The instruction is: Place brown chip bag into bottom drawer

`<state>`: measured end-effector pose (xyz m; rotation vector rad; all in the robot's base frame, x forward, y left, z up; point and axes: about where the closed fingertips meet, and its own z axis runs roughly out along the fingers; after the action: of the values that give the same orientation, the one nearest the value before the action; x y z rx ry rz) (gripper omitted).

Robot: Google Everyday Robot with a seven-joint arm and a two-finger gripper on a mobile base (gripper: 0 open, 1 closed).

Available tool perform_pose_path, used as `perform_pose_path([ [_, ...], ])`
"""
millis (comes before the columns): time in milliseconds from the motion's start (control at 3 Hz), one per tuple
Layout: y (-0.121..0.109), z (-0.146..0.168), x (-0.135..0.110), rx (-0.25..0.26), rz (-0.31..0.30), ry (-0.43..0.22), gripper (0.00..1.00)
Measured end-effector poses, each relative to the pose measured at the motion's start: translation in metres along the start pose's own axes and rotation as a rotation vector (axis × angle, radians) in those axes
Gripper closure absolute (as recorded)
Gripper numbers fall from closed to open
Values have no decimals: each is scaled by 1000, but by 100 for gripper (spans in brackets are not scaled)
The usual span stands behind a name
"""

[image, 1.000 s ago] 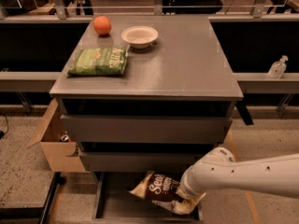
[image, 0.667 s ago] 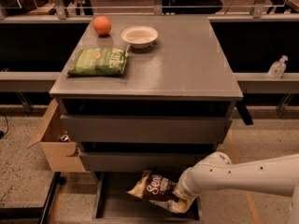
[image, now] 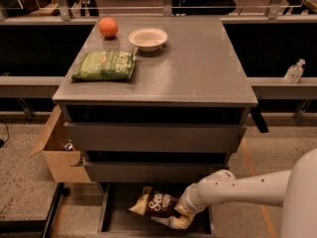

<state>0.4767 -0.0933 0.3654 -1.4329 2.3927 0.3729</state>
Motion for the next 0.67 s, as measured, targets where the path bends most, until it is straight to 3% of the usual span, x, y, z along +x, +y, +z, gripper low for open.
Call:
perform_pose_path([
  [667, -13, 64, 10, -7, -9, -14, 100],
])
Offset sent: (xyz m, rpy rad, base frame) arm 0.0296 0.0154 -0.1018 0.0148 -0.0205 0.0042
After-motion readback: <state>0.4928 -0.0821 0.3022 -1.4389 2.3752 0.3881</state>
